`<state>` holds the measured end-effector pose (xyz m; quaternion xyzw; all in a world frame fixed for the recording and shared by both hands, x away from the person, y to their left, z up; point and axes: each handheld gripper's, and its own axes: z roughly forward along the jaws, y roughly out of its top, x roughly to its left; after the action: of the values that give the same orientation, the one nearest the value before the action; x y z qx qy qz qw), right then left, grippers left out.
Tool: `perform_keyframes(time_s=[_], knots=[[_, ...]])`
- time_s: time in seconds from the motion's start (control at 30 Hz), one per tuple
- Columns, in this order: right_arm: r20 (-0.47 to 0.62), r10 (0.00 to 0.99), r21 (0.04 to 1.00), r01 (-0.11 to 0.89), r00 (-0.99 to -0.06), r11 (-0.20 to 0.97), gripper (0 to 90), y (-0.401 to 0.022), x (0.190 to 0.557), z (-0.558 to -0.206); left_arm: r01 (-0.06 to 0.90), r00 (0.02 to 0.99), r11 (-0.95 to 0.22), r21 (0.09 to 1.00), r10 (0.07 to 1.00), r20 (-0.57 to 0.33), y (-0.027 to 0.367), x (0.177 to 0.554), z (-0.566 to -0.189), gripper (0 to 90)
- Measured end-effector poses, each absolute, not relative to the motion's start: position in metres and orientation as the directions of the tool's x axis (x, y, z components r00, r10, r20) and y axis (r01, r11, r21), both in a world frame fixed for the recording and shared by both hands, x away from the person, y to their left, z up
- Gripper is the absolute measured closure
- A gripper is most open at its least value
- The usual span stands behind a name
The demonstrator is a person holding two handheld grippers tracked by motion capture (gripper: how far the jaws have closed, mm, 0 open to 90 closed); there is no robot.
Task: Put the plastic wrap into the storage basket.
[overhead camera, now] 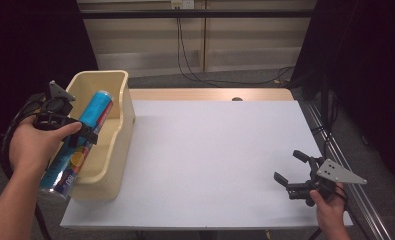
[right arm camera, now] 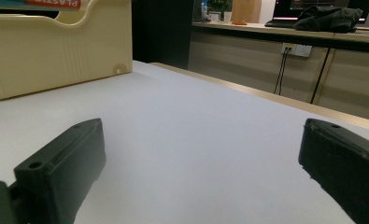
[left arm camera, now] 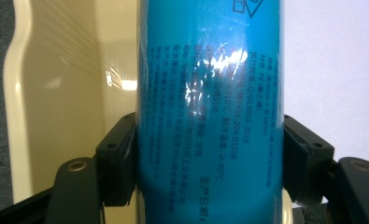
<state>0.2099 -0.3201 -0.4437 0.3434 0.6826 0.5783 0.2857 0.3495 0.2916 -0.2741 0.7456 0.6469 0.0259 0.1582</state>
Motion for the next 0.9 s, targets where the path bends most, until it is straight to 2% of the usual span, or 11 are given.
perform_keyframes(time_s=[0.9], knots=[[0.003,0.796,0.986,0.135,-0.605,0.1,0.3,-0.3201,0.2098,-0.4436,0.967,0.155,-0.118,0.226,0.976,-0.154,0.2915,0.3507,-0.2844,31.9]])
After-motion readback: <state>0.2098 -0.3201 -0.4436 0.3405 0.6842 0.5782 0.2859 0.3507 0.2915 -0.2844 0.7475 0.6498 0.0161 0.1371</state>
